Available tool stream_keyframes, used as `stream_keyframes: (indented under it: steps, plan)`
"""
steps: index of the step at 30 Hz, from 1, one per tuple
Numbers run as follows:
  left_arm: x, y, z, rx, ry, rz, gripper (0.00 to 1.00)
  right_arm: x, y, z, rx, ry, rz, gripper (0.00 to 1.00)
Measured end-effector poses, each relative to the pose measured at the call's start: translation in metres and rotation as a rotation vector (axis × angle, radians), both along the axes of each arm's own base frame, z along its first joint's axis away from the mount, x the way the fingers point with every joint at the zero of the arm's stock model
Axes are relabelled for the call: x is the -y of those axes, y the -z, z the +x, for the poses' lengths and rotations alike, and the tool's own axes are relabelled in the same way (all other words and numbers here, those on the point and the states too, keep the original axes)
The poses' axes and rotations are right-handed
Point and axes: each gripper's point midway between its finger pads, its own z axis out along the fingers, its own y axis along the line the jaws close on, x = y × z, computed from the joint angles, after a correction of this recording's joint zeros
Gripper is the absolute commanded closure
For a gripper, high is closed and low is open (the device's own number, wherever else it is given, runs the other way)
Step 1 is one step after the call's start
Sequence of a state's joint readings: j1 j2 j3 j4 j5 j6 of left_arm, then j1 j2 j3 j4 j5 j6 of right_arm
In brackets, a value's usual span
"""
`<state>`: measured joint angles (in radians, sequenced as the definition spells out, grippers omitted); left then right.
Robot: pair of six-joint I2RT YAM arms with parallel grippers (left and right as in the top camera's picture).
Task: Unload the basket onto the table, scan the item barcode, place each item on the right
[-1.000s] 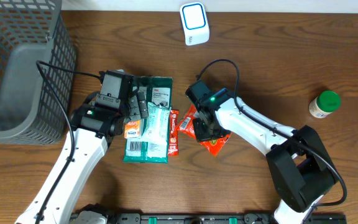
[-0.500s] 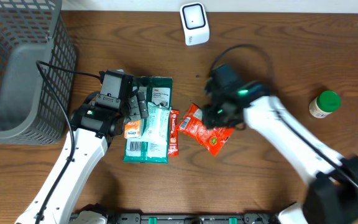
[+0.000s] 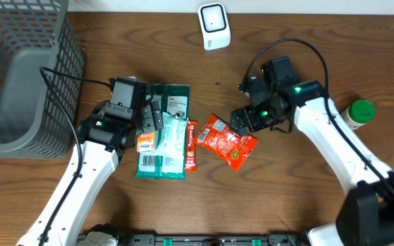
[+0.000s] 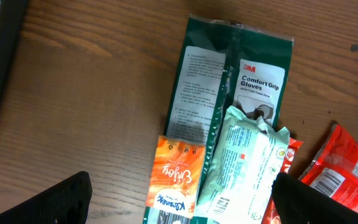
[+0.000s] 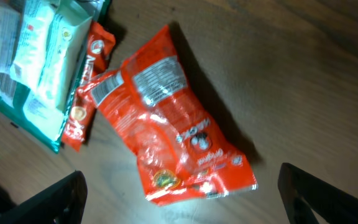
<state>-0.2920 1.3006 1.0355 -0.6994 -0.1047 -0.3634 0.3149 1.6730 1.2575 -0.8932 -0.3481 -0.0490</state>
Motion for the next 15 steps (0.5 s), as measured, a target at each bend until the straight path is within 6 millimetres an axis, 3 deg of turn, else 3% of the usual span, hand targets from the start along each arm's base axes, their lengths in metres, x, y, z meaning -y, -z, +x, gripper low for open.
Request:
stream_keyframes:
  steps: [2, 3, 5, 9, 15]
  plan:
    - [0.0, 0.0, 0.0, 0.0, 0.0, 0.0, 0.07, -0.002, 0.011, 0.003, -0.019, -0.02, 0.009, 0.11]
    - [0.0, 0.0, 0.0, 0.001, -0.001, 0.0, 0.22, -0.002, 0.016, 0.004, -0.027, -0.031, 0.015, 0.13]
    - [0.0, 0.0, -0.001, -0.003, -0.001, 0.0, 0.92, -0.004, 0.028, 0.004, -0.052, -0.059, 0.032, 0.14]
    - [0.02, 0.002, -0.005, -0.032, 0.055, -0.099, 0.93, -0.002, 0.044, 0.003, -0.094, -0.073, 0.047, 0.14]
    - [0.077, 0.011, -0.025, -0.142, 0.229, -0.3, 0.93, 0.013, 0.043, 0.01, -0.104, -0.049, 0.117, 0.13]
